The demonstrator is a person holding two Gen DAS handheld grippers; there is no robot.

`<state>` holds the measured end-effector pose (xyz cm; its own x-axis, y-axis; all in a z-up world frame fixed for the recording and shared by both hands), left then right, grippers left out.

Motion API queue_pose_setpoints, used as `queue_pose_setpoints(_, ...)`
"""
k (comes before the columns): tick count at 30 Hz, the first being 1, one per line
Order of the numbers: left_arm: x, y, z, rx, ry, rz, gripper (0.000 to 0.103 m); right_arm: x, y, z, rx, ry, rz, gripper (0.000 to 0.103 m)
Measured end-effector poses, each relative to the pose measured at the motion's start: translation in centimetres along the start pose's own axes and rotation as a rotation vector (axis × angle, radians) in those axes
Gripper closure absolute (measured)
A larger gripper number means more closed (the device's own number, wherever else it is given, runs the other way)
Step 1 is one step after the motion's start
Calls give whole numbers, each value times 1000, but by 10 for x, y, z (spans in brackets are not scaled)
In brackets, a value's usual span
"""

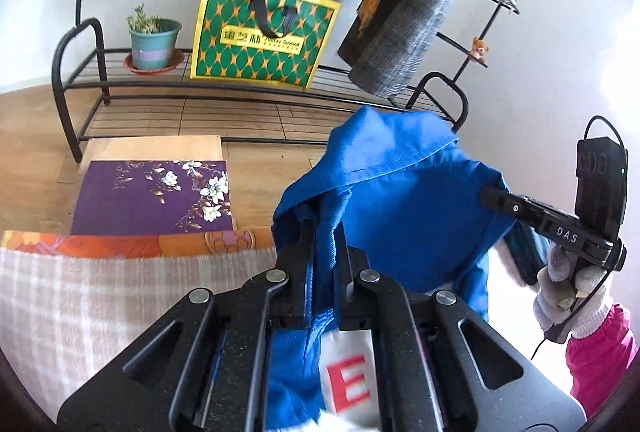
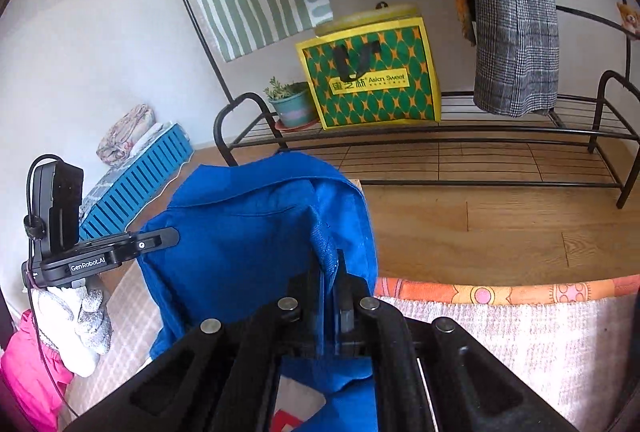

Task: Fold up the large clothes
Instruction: 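Grasp the blue collar with both tools and lift the jacket, then flip the lifted jacket over and lower it onto the bed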

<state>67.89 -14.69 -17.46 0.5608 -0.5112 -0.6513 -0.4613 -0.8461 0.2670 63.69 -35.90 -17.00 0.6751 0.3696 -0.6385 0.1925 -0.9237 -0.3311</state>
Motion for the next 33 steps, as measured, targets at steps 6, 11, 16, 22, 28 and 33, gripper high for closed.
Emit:
queue_pose_setpoints(6, -81, 40, 21, 9, 34, 12, 99, -85, -49, 21, -25, 28, -8, 103)
queue_pose_setpoints(11, -144, 70, 51, 24, 65, 8, 100, -146, -80, 48, -49, 43, -31, 103)
queue_pose_setpoints(16, -190, 98, 97, 21, 64, 11, 100, -193, -97, 84, -56, 32, -34, 103)
queue_pose_setpoints(22, -228, 135, 166, 55, 53, -2, 100, -232, -101, 150, -55, 4, -38, 103)
queue_pose_setpoints(28, -242, 156, 240, 77, 18, -29, 100, -256, -107, 228, -73, -43, -37, 103)
queue_pose_setpoints(33, -242, 158, 302, 82, -33, -54, 100, -261, -108, 290, -103, -102, -11, 103)
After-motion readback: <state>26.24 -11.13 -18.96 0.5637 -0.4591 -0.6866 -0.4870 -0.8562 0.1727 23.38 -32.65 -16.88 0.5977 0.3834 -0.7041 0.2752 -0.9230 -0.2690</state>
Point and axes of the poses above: each gripper's, at about its wrist camera, not at the fingertips, and x roughly the way its jaws point, y to its right, z to its underside, the point moved 9 cm from there along x, roughly the way its jaws point, and after that the axes turned 5 degrees about x, right-handed, at the moved point
